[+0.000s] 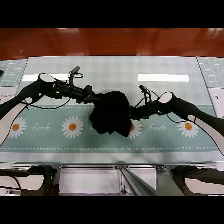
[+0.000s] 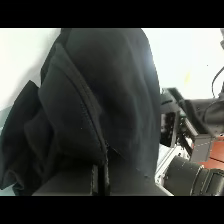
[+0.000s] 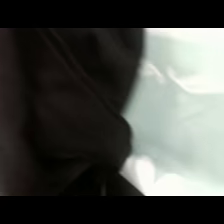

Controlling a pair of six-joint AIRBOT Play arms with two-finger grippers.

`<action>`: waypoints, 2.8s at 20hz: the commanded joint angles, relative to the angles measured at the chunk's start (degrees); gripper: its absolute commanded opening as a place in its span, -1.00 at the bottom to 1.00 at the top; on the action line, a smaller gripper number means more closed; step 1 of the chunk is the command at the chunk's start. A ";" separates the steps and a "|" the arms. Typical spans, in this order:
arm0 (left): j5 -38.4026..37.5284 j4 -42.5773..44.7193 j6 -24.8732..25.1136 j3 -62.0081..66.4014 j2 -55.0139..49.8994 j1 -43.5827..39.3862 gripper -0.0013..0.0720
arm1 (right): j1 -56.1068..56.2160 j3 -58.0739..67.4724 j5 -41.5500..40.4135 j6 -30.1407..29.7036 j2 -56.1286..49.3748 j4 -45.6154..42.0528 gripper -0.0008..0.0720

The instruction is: Fold the shirts.

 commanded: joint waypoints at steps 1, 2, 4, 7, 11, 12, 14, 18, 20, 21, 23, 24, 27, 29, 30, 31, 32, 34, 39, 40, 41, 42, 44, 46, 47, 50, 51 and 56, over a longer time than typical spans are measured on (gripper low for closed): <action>-0.33 -0.07 0.04 0.90 2.45 1.92 -0.88 | -0.37 4.85 6.27 -1.53 -0.04 -2.23 -0.90; -1.22 -0.07 0.04 1.81 4.24 3.52 -0.88 | -1.40 7.48 8.22 -0.70 1.22 -5.51 -0.90; -2.99 -0.07 0.04 4.55 9.77 7.82 -0.88 | -5.57 14.47 9.99 5.46 5.35 -16.24 -0.90; -1.68 -0.04 -2.36 10.45 19.04 13.62 -0.88 | -12.92 30.93 13.51 10.38 12.02 -23.08 -0.90; -1.81 0.61 -2.34 25.73 28.02 15.93 -0.88 | -14.82 57.29 17.62 10.51 16.87 -24.24 -0.90; -1.81 2.10 -2.58 30.08 29.88 15.91 -0.88 | -14.82 62.84 19.54 10.51 17.66 -24.46 -0.90; -1.86 8.52 -5.07 37.24 33.53 15.93 -0.88 | -14.82 70.75 22.45 10.62 20.33 -25.33 -0.90; -2.69 26.08 -13.46 42.47 43.69 15.91 -0.88 | -14.82 71.45 28.59 11.45 31.15 -33.92 -0.90; -8.07 31.67 -18.03 42.38 48.87 15.91 -0.88 | -14.82 70.05 33.83 13.31 36.00 -39.26 -0.90; -10.54 32.81 -19.26 42.14 50.93 15.91 -0.88 | -14.82 68.06 35.58 13.79 38.51 -40.26 -0.90; -13.44 35.56 -20.04 40.76 55.19 15.93 -0.88 | -14.82 62.75 38.36 14.53 43.28 -40.28 -0.90; -14.93 38.53 -21.62 39.76 57.09 15.91 -0.88 | -14.82 59.49 39.04 15.39 45.59 -40.48 -0.90; -20.46 44.87 -25.53 33.81 60.74 15.91 -0.88 | -14.86 48.83 37.18 18.03 51.10 -43.17 -0.90; -22.10 44.63 -25.97 26.60 61.88 15.91 -0.88 | -14.86 41.33 34.69 19.58 52.35 -44.06 -0.90; -21.84 43.98 -26.36 21.94 62.05 15.91 -0.88 | -14.86 37.77 33.11 19.74 52.09 -44.00 -0.90; -21.16 43.56 -26.34 16.74 61.88 15.91 -0.88 | -14.86 34.53 31.26 19.74 51.36 -43.74 -0.90; -19.76 43.28 -26.34 11.41 61.64 15.91 -0.88 | -14.86 31.10 28.96 19.71 49.94 -43.82 -0.90; -12.76 43.10 -26.34 -0.83 60.76 15.91 -0.88 | -14.86 25.46 24.68 19.67 45.40 -43.87 -0.90; 23.52 40.63 -26.36 -24.50 53.35 15.78 -0.88 | -14.86 21.81 13.20 18.60 24.87 -43.54 -0.90; 28.46 40.52 -26.34 -25.40 50.49 15.78 -0.88 | -14.86 22.01 10.36 18.64 20.72 -43.21 -0.90; 32.46 40.50 -26.34 -25.31 46.88 15.78 -0.88 | -14.86 22.25 7.32 18.67 16.57 -42.12 -0.90; 35.85 40.52 -26.34 -24.92 43.41 15.78 -0.88 | -14.86 22.71 4.90 18.67 12.98 -40.94 -0.90; 38.97 40.50 -26.34 -22.99 35.78 15.78 -0.88 | -14.86 23.93 0.76 18.95 6.64 -37.18 -0.89; 37.11 39.78 -26.34 -19.58 28.50 15.78 -0.88 | -14.86 24.44 -2.73 19.17 2.40 -32.15 -0.89; 35.01 39.60 -26.27 -17.64 25.31 15.78 -0.88 | -14.86 24.46 -3.96 19.23 0.96 -29.92 -0.89; 30.49 39.69 -23.69 -11.93 20.33 15.89 -0.88 | -15.87 24.83 -4.15 19.80 -0.20 -27.41 -0.54; 29.49 39.65 -23.76 -9.66 20.00 16.57 -0.77 | -17.35 26.14 -2.10 19.80 -0.20 -26.58 0.05; 8.20 43.95 -23.71 5.18 20.13 25.33 0.41 | -31.30 36.06 21.81 15.21 1.92 -25.86 0.17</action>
